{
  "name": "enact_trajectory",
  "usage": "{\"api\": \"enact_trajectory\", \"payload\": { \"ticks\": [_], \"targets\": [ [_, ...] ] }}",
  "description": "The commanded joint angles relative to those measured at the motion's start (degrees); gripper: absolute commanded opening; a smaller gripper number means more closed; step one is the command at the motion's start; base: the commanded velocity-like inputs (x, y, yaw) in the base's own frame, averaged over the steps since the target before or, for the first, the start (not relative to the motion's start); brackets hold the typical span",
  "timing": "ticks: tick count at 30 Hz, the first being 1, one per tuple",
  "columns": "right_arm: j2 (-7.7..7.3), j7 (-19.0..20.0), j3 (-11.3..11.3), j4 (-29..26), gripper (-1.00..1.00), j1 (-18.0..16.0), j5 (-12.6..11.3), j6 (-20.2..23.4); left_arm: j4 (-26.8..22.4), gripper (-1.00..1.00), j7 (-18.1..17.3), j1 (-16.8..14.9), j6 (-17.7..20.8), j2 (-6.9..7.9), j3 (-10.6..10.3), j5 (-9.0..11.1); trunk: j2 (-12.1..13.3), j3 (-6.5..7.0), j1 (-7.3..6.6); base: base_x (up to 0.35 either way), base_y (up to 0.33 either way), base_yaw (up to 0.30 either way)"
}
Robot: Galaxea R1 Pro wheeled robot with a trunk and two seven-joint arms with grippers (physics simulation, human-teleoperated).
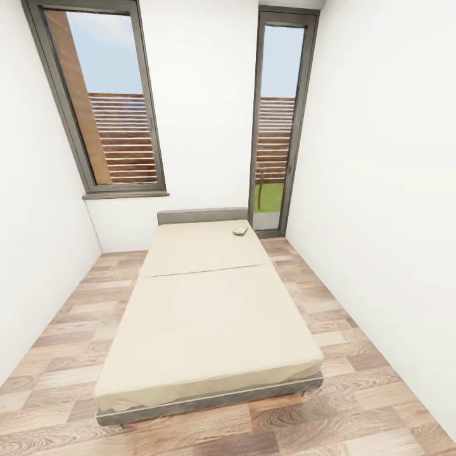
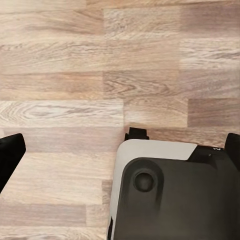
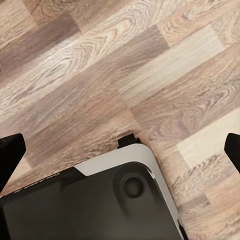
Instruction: Put all the toys in the child's room - the three board games (two on the bed and one on the table), the two jigsaw puzzles on the table, and the tennis ball on the table - inside the toy box on the table in the child's room.
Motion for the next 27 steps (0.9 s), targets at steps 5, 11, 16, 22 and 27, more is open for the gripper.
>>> {"api": "enact_trajectory", "payload": {
  "ticks": [5,11,16,22,27],
  "targets": [
    [0.22,0.11,-0.08,-0.04,1.0,-0.03,-0.17,-0.3,-0.01,1.0,-0.16,-0.05,-0.26,0.08,0.2,0.42,-0.12,-0.12,0.03,0.0,0.0,0.0],
    [0.17,0.01,-0.13,-0.11,1.0,-0.03,-0.31,-0.38,-0.07,1.0,-0.94,-0.05,-2.07,0.76,0.25,0.53,-0.12,-0.13,0.03,0.0,0.0,0.0],
    [-0.06,-0.03,-0.23,-0.14,1.0,-0.03,-0.61,-0.52,-0.41,1.0,-1.94,-0.14,-2.98,1.58,0.71,0.92,-0.12,-0.13,0.03,0.0,0.0,0.0],
    [0.02,0.05,-0.42,-0.84,1.0,-0.03,-0.69,-0.69,-1.04,1.0,-2.46,-0.86,-1.7,1.74,0.83,0.94,-0.12,-0.13,0.03,0.0,0.0,0.0],
    [0.11,0.19,-0.31,-3.7,1.0,-0.1,-0.67,-1.51,-4.58,1.0,-4.17,-1.17,2.42,2.12,0.81,0.96,-0.12,-0.13,0.03,0.0,0.0,0.0]
  ]
}}
